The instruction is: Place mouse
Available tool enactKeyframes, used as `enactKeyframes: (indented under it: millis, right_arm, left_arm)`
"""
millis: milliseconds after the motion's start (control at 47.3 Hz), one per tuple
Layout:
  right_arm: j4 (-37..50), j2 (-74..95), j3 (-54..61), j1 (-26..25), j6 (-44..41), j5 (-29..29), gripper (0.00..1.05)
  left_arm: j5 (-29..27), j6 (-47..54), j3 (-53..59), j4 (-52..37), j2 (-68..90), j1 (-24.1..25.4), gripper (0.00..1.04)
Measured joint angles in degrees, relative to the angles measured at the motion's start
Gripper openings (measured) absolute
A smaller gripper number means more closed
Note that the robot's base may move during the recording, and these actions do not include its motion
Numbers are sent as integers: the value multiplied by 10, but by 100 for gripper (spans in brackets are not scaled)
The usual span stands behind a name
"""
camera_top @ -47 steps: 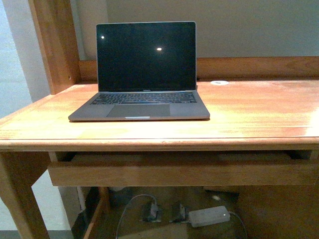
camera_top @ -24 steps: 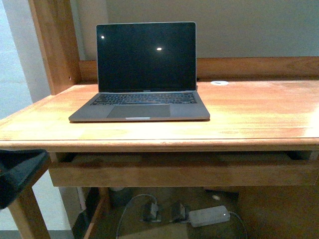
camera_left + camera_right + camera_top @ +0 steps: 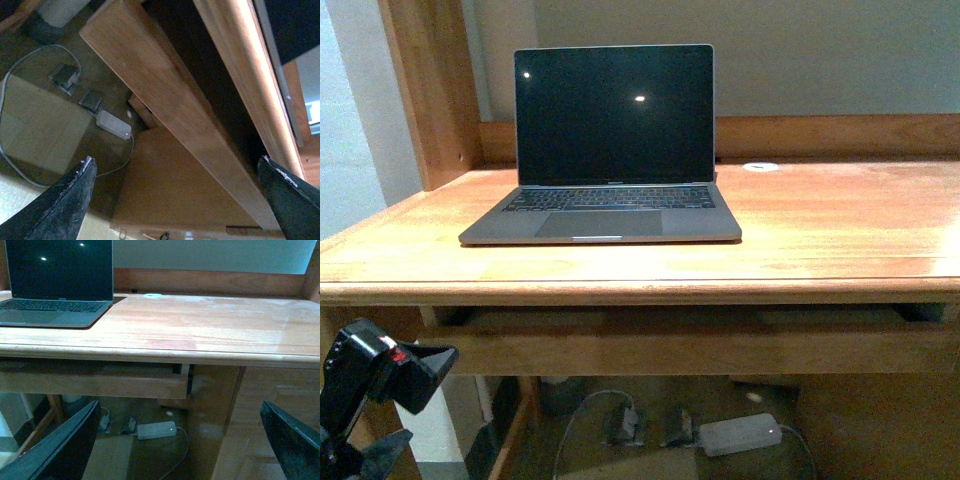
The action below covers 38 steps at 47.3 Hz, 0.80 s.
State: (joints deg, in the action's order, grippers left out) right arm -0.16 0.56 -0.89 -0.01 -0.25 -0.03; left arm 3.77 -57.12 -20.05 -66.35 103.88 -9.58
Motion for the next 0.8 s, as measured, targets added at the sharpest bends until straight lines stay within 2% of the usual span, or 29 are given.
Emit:
enactKeyframes:
  millis: [190, 402, 529, 804]
  right_arm:
    - [0, 0, 0, 0, 0, 0, 98]
    - [0, 0, 0, 0, 0, 0, 98]
    - [0, 0, 0, 0, 0, 0, 98]
    - [0, 0, 0, 0, 0, 0, 98]
  left_arm:
    - [-2, -40, -47, -38, 73, 5, 98]
    - [-6, -103, -135, -30, 141, -14, 98]
    - [-13, -137, -189, 7, 179, -21, 98]
    - [-15, -154, -189, 8, 190, -20, 98]
